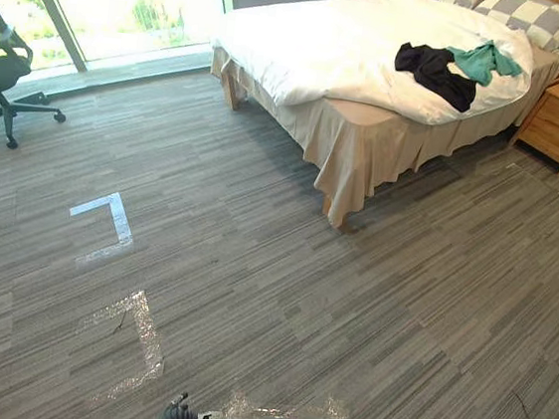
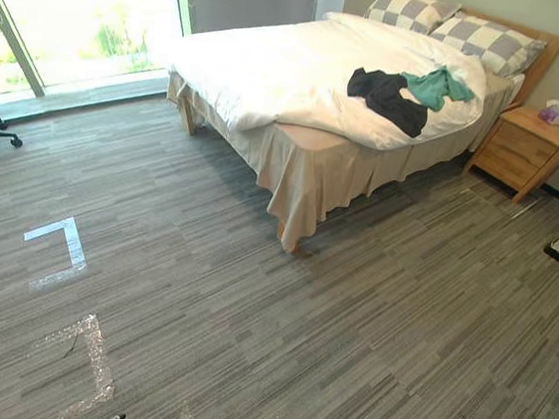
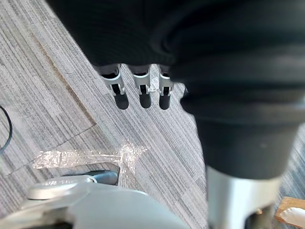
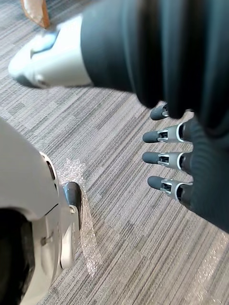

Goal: Tidy the bed and pick cloth on bed and put in laundry

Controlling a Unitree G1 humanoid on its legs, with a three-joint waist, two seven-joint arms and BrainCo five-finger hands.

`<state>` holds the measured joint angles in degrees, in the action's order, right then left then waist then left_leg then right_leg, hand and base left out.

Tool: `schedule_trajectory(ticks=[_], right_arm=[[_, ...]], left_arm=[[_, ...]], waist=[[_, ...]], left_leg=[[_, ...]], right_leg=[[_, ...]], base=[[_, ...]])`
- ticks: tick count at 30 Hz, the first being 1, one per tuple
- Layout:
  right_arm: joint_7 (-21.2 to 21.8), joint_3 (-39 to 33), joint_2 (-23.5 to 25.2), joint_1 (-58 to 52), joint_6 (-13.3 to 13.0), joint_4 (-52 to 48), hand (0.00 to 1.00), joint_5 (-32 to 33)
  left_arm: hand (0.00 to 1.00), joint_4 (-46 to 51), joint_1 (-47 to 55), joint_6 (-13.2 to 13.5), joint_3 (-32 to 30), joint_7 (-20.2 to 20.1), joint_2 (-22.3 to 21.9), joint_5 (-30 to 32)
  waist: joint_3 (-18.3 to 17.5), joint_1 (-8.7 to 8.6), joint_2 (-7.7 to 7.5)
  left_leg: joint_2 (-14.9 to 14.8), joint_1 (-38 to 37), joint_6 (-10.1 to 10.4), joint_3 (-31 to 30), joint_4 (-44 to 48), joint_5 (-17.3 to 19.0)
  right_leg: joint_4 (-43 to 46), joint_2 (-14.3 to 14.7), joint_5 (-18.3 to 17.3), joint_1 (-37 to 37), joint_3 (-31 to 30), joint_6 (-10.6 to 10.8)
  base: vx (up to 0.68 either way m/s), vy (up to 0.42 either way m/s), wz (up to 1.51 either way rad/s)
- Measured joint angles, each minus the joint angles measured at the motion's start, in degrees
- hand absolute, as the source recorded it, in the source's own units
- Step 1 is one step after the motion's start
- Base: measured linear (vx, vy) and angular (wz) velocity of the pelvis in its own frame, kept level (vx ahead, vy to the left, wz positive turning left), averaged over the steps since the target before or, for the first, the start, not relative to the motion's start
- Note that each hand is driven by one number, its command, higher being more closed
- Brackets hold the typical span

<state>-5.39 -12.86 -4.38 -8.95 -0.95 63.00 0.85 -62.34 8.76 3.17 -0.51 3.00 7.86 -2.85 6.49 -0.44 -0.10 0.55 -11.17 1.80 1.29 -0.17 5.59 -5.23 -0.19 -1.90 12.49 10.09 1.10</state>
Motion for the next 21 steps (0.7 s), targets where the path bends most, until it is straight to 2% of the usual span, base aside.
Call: schedule_trajectory(ticks=[9,21], right_arm=[[0.0,-0.1,0.0,0.4,0.0,0.0,0.0,0.0],[0.1,-0.1,0.0,1.8,0.0,0.6,0.0,0.0]], left_arm=[[0.0,-1.4,-0.9,0.1,0.1,0.0,0.0,0.0],[0.0,-1.6,-1.8,0.1,0.4,0.0,0.3,0.2]], waist=[[0.3,0.03,0.05],[1.7,-0.07,-0.7]], left_leg=[[-0.4,-1.0,0.3,1.3,-1.8,-0.1],[-0.4,-1.7,-0.5,2.3,-3.8,-0.7]], right_leg=[[-0.2,0.3,-0.2,-0.1,0.1,1.4],[-0.5,0.5,-0.1,-0.7,-0.5,1.2]], base=[[0.0,-0.006,-0.05],[-0.03,-0.012,-0.04]])
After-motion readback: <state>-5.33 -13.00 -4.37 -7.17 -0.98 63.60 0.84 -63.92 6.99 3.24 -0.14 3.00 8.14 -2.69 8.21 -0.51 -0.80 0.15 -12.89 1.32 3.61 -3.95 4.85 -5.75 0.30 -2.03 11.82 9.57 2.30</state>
